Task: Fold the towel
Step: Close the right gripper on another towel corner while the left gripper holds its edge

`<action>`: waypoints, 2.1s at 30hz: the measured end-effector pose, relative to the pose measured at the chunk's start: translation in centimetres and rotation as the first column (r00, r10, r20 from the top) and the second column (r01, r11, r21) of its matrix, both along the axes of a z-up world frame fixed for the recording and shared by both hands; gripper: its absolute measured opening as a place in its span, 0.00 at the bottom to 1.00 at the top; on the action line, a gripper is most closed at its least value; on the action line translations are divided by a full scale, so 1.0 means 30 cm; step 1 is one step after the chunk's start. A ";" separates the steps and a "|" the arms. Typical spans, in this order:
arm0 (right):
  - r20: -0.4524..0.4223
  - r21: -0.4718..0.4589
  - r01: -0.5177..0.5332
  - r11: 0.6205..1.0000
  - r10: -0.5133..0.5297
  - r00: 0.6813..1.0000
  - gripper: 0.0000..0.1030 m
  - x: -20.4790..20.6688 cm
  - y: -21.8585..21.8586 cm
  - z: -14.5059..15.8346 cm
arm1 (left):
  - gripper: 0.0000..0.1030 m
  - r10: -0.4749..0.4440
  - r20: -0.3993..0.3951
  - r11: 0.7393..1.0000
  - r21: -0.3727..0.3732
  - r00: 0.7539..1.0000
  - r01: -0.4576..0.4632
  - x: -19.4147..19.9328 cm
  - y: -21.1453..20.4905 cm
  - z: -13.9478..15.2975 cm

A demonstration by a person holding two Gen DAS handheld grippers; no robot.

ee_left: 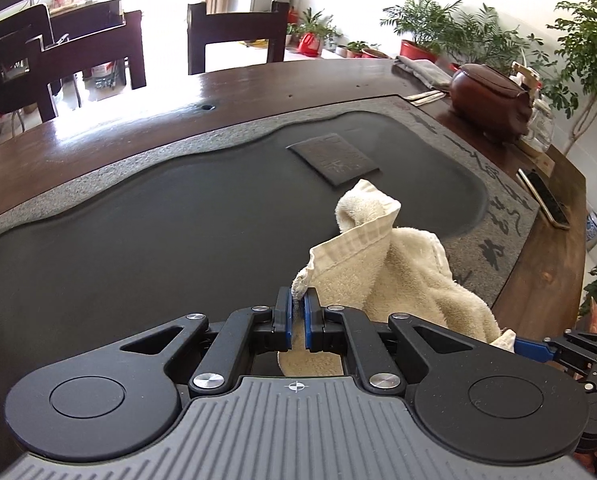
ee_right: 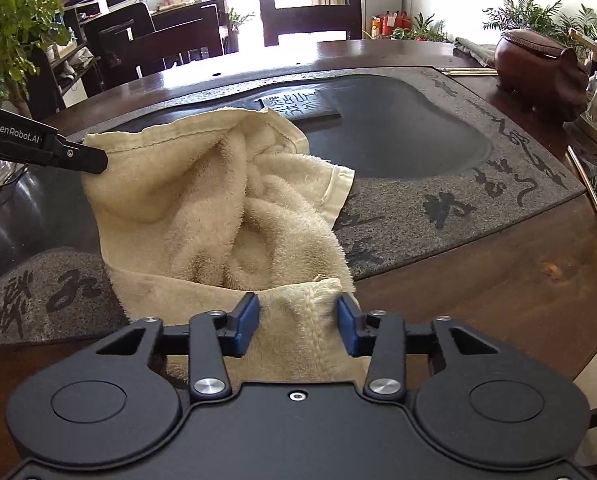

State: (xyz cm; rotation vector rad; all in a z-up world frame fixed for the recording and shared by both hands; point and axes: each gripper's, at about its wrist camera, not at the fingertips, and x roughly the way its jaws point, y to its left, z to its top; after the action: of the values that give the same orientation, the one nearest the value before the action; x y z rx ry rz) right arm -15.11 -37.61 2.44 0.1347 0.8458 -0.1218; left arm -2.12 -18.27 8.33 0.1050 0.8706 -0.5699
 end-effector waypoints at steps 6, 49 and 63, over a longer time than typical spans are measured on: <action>0.020 -0.010 -0.019 1.000 0.019 1.000 0.24 -0.021 0.013 0.021 | 0.06 0.008 -0.015 1.000 0.006 1.000 -0.008 0.005 0.007 -0.023; 0.058 -0.045 -0.041 0.998 0.043 0.997 0.09 -0.103 0.077 0.068 | 0.07 -0.046 -0.156 0.995 -0.095 0.987 0.031 0.076 -0.010 -0.123; 0.051 -0.043 -0.036 0.998 0.038 0.998 0.09 -0.112 0.070 0.061 | 0.31 -0.059 -0.169 0.997 -0.056 0.984 0.050 0.115 -0.043 -0.152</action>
State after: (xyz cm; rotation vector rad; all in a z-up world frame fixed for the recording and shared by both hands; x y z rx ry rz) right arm -18.47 -35.51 4.27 0.0822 0.7932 -0.1013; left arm 1.33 -19.55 3.78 0.0328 1.0210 -0.6591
